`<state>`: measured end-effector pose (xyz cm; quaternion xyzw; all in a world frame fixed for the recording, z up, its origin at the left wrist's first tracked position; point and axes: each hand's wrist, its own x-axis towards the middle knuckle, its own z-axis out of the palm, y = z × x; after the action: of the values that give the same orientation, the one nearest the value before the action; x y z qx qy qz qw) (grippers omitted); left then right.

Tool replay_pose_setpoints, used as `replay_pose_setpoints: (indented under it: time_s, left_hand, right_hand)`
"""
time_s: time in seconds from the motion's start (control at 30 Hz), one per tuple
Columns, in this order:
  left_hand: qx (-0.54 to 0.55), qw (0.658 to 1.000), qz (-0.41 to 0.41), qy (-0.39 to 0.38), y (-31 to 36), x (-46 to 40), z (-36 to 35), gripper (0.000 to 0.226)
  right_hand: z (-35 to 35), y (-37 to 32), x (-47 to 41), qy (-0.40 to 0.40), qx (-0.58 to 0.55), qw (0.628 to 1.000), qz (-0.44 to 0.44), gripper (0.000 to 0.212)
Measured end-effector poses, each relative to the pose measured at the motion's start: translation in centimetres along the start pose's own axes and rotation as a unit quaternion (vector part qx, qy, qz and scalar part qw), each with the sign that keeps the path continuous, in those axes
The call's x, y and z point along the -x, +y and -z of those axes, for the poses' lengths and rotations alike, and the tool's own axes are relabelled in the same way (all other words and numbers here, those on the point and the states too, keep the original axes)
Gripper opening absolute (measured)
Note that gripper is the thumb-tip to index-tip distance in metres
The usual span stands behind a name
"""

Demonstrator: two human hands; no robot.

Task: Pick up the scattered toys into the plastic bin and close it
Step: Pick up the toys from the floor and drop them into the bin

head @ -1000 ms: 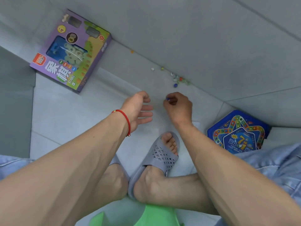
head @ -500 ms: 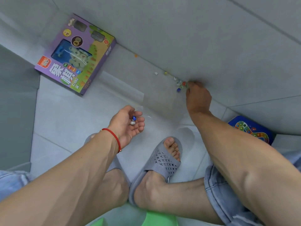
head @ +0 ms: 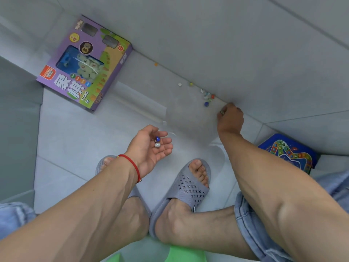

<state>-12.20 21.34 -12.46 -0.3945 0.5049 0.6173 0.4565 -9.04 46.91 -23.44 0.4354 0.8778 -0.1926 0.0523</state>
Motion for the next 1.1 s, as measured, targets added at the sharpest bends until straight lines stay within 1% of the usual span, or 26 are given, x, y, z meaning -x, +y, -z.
replay_pose_setpoints:
  time_s: [0.07, 0.1, 0.17, 0.23, 0.27, 0.33, 0.37, 0.4, 0.43, 0.47, 0.53, 0.57, 0.6, 0.67, 0.73, 0.9, 1.03, 1.1]
  left_hand:
    - [0.003, 1.000, -0.007, -0.009, 0.3, 0.0, -0.4, 0.029]
    - [0.002, 1.000, -0.010, -0.010, 0.4, 0.0, -0.7, 0.028]
    - [-0.005, 1.000, -0.009, -0.002, 0.6, 0.0, -1.1, 0.026]
    - [-0.020, 1.000, -0.007, 0.001, 0.8, -0.3, -1.3, 0.026]
    - [-0.028, 1.000, -0.004, -0.004, 0.8, -0.4, -1.2, 0.027]
    - [-0.032, 0.999, 0.015, -0.035, 1.1, -0.3, -1.0, 0.031]
    - [-0.028, 0.998, 0.024, -0.048, 1.1, -0.3, -0.9, 0.032]
    - [-0.023, 0.998, 0.030, -0.050, 1.2, -0.3, -0.7, 0.030]
    - [-0.016, 0.998, 0.034, -0.043, 1.2, -0.4, -0.5, 0.027]
    - [-0.013, 0.999, 0.037, -0.032, 1.2, -0.4, -0.2, 0.025]
    - [-0.012, 0.999, 0.034, -0.020, 1.0, -0.5, 0.5, 0.025]
    - [-0.012, 0.999, 0.034, -0.021, 0.9, -0.6, 0.8, 0.026]
    - [-0.012, 0.999, 0.034, -0.024, 0.7, -0.5, 1.2, 0.027]
    - [-0.006, 0.999, 0.035, -0.032, 0.4, -0.5, 1.8, 0.027]
    - [-0.001, 0.999, 0.037, -0.036, 0.3, -0.7, 2.5, 0.027]
    - [-0.003, 0.997, 0.061, -0.053, -0.1, -1.3, 3.2, 0.026]
    - [-0.001, 0.996, 0.063, -0.062, 0.0, -1.4, 2.8, 0.026]
    - [0.000, 0.997, 0.058, -0.057, 0.0, -1.5, 2.5, 0.026]
  right_hand:
    - [0.3, 0.0, 1.9, -0.044, -0.101, 0.992, -0.064, 0.014]
    - [0.6, -0.6, 3.1, -0.072, -0.161, 0.981, -0.086, 0.013]
    - [1.4, -2.8, 6.1, -0.124, -0.265, 0.952, -0.086, 0.009]
    - [2.5, -5.8, 9.2, -0.198, -0.345, 0.916, -0.041, 0.006]
    - [3.1, -7.3, 10.5, -0.237, -0.364, 0.901, -0.005, 0.007]
    - [3.9, -9.0, 12.3, -0.287, -0.328, 0.895, 0.095, 0.010]
    - [4.1, -9.2, 12.6, -0.293, -0.299, 0.898, 0.135, 0.013]
    - [4.1, -9.3, 12.3, -0.274, -0.288, 0.905, 0.151, 0.014]
    - [4.1, -9.2, 11.6, -0.236, -0.296, 0.914, 0.145, 0.013]
    - [4.0, -8.9, 10.4, -0.179, -0.290, 0.931, 0.128, 0.011]
    - [3.7, -7.8, 7.1, -0.050, -0.204, 0.973, 0.099, 0.010]
    - [3.3, -7.0, 5.3, -0.011, -0.152, 0.985, 0.082, 0.011]
    - [2.9, -6.1, 3.8, 0.003, -0.113, 0.991, 0.065, 0.014]
    - [1.9, -5.0, 1.7, -0.014, -0.057, 0.996, 0.065, 0.019]
    - [1.1, -4.7, 0.7, -0.027, -0.016, 0.995, 0.097, 0.021]
    - [-0.7, -4.3, -0.3, -0.011, 0.012, 0.992, 0.125, 0.021]
    - [-1.6, -3.6, 0.2, -0.010, 0.016, 0.996, 0.091, 0.023]
    - [-1.4, -3.3, 1.4, -0.023, 0.001, 0.998, 0.062, 0.021]
